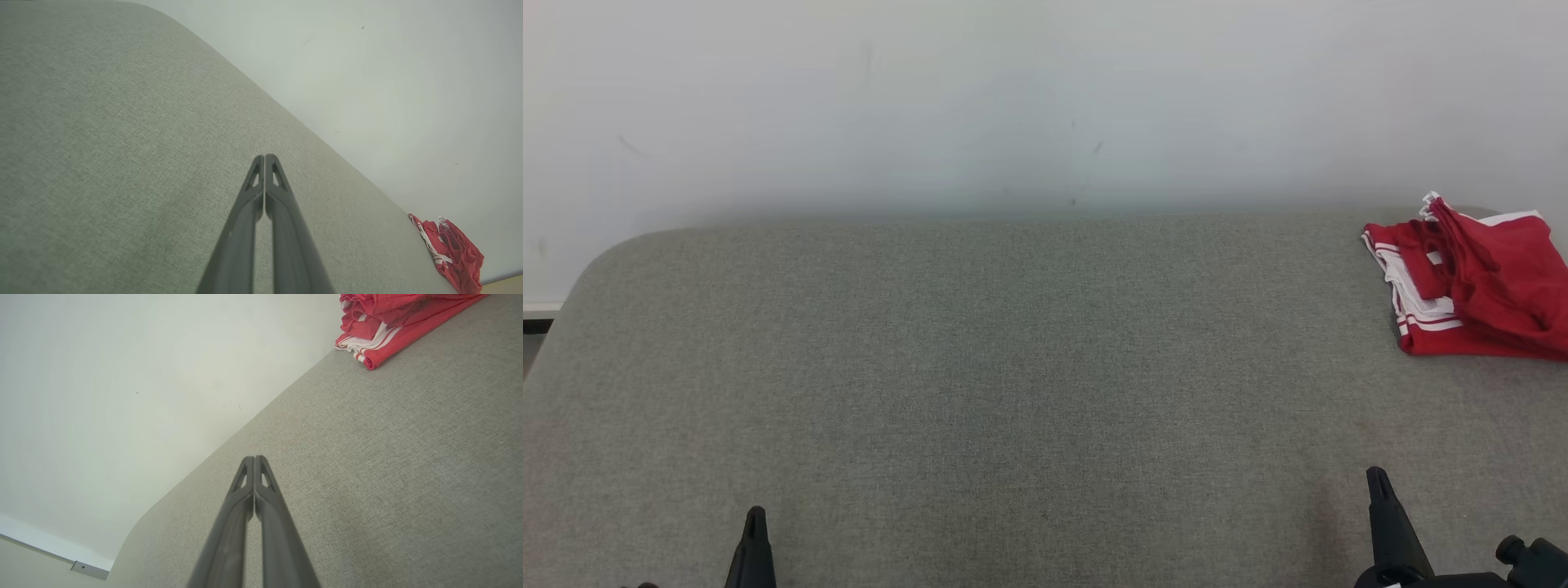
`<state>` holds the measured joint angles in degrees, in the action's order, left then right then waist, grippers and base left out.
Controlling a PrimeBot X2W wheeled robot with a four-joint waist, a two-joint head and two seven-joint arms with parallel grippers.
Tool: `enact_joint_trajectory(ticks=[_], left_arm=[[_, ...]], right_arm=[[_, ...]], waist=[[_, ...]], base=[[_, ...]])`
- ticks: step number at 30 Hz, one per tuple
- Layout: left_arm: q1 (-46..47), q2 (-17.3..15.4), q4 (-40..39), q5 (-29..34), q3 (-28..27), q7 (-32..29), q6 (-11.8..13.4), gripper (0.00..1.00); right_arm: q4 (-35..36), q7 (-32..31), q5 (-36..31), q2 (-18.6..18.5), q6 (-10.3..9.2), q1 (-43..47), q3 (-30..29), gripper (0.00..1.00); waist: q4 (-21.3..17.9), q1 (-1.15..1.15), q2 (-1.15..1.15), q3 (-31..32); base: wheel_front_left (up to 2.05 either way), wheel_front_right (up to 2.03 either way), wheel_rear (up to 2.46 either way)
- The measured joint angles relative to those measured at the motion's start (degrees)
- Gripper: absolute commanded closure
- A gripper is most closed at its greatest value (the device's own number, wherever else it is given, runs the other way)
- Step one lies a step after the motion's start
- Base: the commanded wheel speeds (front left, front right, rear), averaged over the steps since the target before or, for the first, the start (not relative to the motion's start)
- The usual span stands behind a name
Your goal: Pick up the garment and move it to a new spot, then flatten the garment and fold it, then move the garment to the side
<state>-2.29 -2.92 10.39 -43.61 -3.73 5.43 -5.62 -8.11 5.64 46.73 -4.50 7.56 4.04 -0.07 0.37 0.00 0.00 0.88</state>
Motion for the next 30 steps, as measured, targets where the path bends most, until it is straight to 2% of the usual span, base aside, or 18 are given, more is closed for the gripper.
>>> enact_joint_trajectory(ticks=[30], left_arm=[[3.53,0.00,1.55,-20.78,-1.20,-5.09,-0.88,1.00]], right_arm=[[-2.43,-4.22,20.31,-0.10,-0.01,-4.21,-1.62,1.00]], waist=[[-0.13,0.00,0.00,-0.36]], base=[[0.00,0.00,0.00]])
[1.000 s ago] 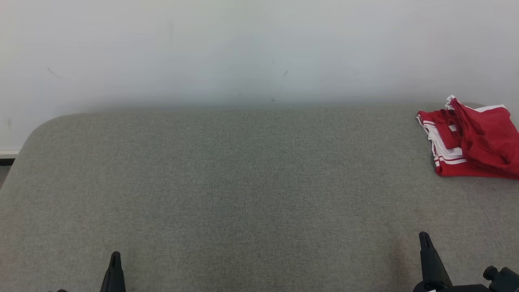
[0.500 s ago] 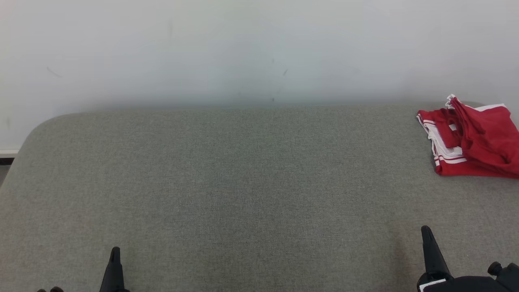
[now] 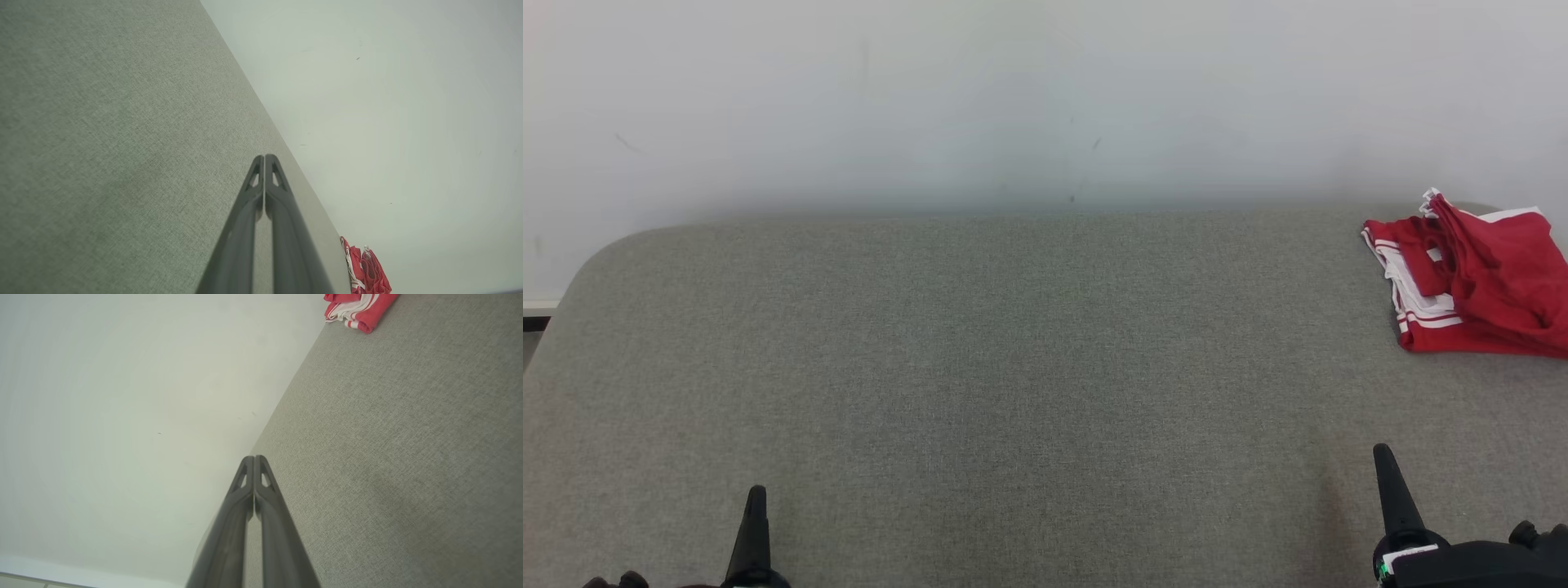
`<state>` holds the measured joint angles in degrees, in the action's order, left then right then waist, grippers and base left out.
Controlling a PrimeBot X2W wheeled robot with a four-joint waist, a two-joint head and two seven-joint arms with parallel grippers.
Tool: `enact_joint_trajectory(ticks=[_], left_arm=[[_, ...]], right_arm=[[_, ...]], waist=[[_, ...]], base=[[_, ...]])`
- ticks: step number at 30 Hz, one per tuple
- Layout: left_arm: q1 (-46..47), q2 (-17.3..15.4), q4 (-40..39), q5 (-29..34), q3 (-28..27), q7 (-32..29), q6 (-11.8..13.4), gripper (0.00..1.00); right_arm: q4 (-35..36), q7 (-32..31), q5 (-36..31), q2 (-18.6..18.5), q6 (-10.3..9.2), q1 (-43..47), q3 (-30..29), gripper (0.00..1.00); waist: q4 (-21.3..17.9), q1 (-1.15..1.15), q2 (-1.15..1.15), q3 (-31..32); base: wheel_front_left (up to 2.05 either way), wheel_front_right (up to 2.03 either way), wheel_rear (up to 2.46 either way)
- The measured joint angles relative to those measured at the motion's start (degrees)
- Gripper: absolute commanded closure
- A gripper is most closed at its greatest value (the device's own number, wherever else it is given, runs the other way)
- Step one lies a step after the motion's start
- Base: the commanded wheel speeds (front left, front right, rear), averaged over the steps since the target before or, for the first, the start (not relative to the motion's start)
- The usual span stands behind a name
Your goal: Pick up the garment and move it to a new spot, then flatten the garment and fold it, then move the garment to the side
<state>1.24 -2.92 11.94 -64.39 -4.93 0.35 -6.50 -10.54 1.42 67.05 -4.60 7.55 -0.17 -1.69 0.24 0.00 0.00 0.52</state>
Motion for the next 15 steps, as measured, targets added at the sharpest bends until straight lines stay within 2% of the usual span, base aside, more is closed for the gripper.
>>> enact_joint_trajectory(ticks=[15], left_arm=[[1.33,0.00,0.68,-8.29,-0.48,-2.03,-0.08,1.00]], right_arm=[[-1.07,-1.93,8.20,0.03,0.00,-1.74,-0.82,1.00]], waist=[[-0.06,0.00,0.00,-0.18]], base=[[0.00,0.00,0.00]])
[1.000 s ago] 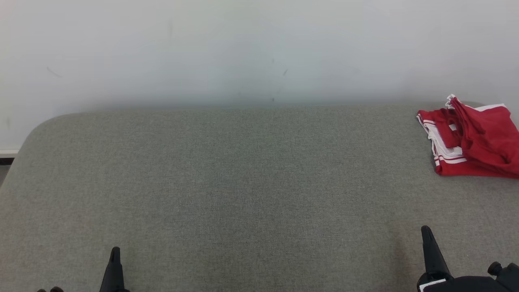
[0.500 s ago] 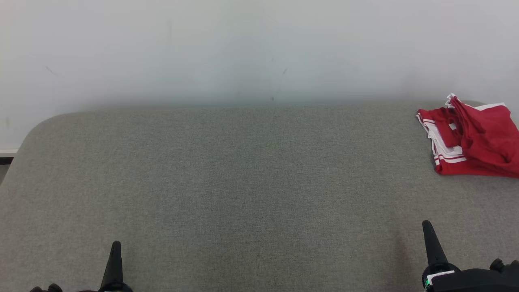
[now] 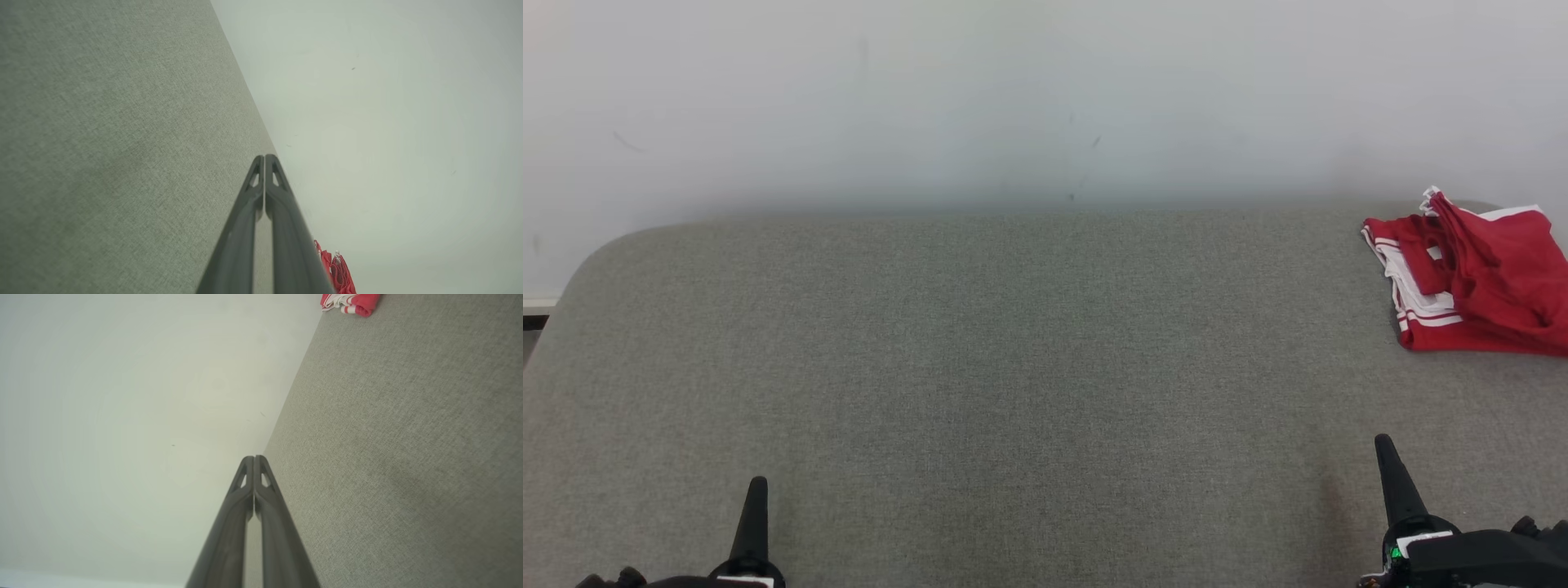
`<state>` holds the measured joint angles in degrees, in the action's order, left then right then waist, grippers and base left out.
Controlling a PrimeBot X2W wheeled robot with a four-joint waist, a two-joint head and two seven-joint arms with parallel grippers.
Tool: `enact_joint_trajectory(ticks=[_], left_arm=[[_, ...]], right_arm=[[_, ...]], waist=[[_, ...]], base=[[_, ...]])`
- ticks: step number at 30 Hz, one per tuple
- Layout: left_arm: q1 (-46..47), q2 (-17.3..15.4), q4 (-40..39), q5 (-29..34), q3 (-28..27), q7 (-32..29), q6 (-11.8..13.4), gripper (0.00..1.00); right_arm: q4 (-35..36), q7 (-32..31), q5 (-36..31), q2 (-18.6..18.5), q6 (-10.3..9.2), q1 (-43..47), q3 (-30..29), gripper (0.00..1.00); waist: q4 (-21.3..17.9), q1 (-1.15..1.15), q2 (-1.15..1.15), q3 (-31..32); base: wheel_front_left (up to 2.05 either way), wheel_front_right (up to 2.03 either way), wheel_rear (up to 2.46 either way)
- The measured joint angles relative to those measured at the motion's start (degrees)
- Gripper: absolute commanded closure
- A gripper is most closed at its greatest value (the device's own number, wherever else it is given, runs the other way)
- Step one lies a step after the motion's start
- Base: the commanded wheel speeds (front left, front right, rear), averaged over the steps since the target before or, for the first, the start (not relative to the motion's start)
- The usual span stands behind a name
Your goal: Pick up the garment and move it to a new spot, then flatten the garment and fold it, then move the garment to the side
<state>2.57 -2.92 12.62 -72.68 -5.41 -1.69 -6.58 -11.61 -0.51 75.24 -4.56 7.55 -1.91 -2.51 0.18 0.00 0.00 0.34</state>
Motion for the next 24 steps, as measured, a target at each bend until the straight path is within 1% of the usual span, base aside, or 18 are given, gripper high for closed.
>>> enact_joint_trajectory(ticks=[16,24], left_arm=[[1.35,0.00,0.59,-8.18,-0.43,-1.96,-0.48,1.00],[1.98,0.00,0.79,-11.10,-0.62,-2.88,-0.51,1.00]], right_arm=[[-0.94,-1.87,7.49,0.09,0.00,-1.60,-0.88,1.00],[-1.35,-2.58,10.54,0.15,0.00,-2.26,-1.23,1.00]], waist=[[-0.07,0.00,0.00,-0.19],[-0.10,0.00,0.00,-0.28]], base=[[0.00,0.00,0.00],[0.00,0.00,0.00]])
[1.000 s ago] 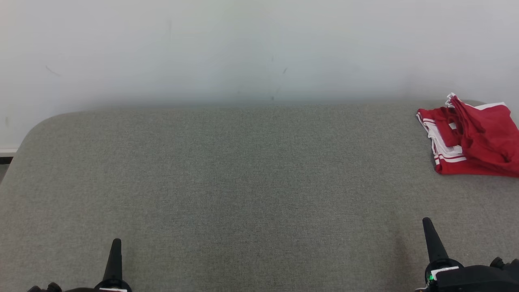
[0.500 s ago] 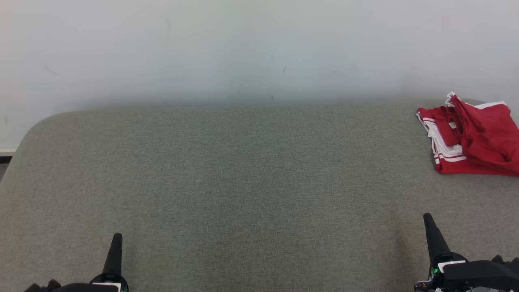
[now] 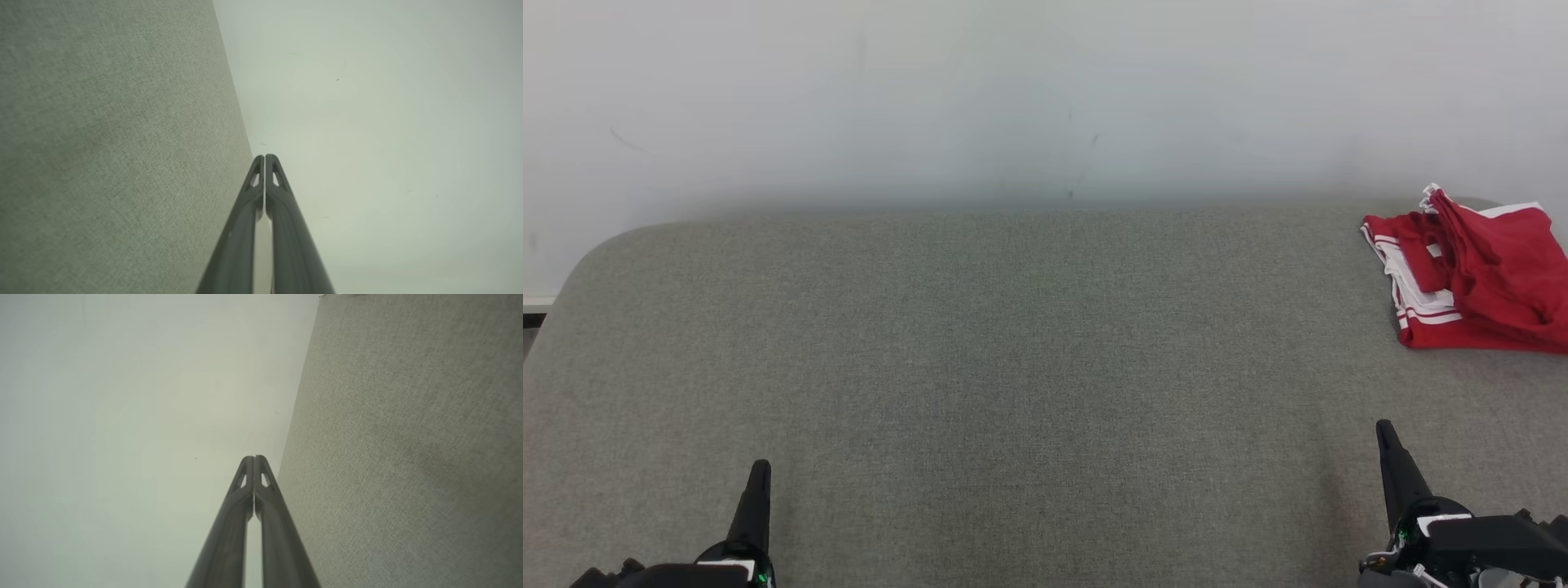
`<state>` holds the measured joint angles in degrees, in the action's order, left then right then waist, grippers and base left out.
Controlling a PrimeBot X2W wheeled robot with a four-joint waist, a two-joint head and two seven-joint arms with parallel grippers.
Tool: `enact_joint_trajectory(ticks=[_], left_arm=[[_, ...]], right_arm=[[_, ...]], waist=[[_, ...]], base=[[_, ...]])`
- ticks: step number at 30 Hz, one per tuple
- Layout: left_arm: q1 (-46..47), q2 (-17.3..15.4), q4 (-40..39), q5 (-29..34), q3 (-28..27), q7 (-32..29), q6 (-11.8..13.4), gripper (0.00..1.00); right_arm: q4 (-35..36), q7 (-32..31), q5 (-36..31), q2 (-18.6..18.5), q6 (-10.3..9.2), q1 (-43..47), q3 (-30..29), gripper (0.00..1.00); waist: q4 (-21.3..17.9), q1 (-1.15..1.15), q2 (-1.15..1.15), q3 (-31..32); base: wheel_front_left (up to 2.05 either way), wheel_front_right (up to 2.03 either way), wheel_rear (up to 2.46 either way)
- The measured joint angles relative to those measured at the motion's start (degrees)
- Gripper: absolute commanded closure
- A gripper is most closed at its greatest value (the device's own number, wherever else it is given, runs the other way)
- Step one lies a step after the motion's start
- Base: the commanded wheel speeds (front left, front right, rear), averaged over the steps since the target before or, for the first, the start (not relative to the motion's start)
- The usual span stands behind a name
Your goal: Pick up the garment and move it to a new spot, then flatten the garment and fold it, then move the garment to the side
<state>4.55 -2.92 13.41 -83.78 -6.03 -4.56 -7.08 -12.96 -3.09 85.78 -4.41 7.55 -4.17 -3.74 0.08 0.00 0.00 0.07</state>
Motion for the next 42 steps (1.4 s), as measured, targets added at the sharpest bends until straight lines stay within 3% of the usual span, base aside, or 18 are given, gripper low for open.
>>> enact_joint_trajectory(ticks=[21,42], left_arm=[[1.41,0.00,0.64,-8.45,-0.45,-2.08,-0.33,1.00],[1.46,0.00,0.66,-8.46,-0.47,-2.08,-0.34,1.00]], right_arm=[[-1.01,-2.01,7.93,0.25,0.00,-1.78,-1.02,1.00],[-1.04,-2.45,7.84,0.53,0.00,-1.82,-1.48,1.00]], waist=[[-0.08,0.00,0.00,-0.25],[-0.08,0.00,0.00,-0.25]], base=[[0.00,0.00,0.00],[0.00,0.00,0.00]])
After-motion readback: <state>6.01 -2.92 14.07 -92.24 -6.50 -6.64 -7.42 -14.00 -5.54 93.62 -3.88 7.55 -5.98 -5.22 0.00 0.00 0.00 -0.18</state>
